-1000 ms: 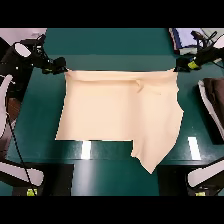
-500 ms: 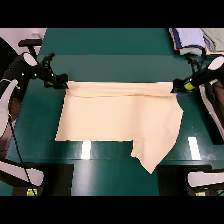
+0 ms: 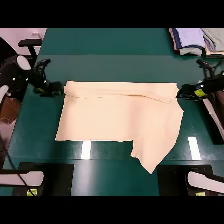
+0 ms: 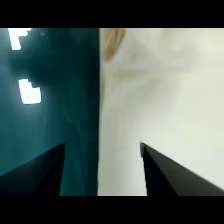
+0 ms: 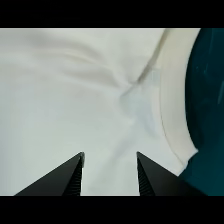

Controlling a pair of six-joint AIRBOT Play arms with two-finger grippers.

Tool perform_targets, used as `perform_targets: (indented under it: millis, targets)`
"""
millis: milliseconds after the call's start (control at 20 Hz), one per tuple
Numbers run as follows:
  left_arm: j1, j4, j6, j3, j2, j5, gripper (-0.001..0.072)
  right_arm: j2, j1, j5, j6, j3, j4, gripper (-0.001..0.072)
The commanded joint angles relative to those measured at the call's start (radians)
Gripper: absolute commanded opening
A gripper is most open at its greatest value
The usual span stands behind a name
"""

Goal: Fold the shirts.

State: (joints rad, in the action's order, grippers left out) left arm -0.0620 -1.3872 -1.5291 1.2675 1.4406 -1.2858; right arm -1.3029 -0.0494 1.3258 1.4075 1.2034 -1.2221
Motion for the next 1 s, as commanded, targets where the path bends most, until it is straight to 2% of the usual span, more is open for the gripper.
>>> perform_targets:
  millis: [0, 150, 300, 700, 800, 850, 900, 950]
  targets:
    - [-0.004, -0.056, -0.019, -0.257, -0.194, -0.006, 0.0548, 0.14, -0.031, -0.005, -0.003, -0.085, 0.001, 0.0387]
    - [-0.004, -0.041, -0.027, -0.494, -0.332, -0.005, 0.0548, 0.223, -0.031, -0.038, -0.015, -0.148, 0.032, 0.0386]
    - [-0.004, -0.021, -0.044, -0.628, -0.41, 0.007, 0.0548, 0.245, -0.031, -0.042, -0.04, -0.156, 0.097, 0.0386]
    - [-0.004, 0.165, -0.042, -0.713, -0.419, 0.071, 0.0547, 0.243, -0.031, -0.042, -0.066, -0.151, 0.157, 0.0385]
    - [-0.004, 0.171, -0.042, -0.718, -0.42, 0.064, 0.0545, 0.243, -0.031, -0.039, -0.066, -0.151, 0.157, 0.0385]
    - [-0.004, 0.169, -0.041, -0.718, -0.42, 0.058, 0.0415, 0.243, -0.031, -0.035, -0.066, -0.151, 0.156, 0.0385]
    - [-0.004, 0.169, -0.034, -0.716, -0.42, 0.054, 0.0215, 0.243, -0.031, -0.025, -0.066, -0.151, 0.156, 0.0385]
    - [-0.004, 0.169, -0.034, -0.711, -0.42, 0.055, 0.0053, 0.243, -0.033, -0.01, -0.066, -0.151, 0.145, 0.0385]
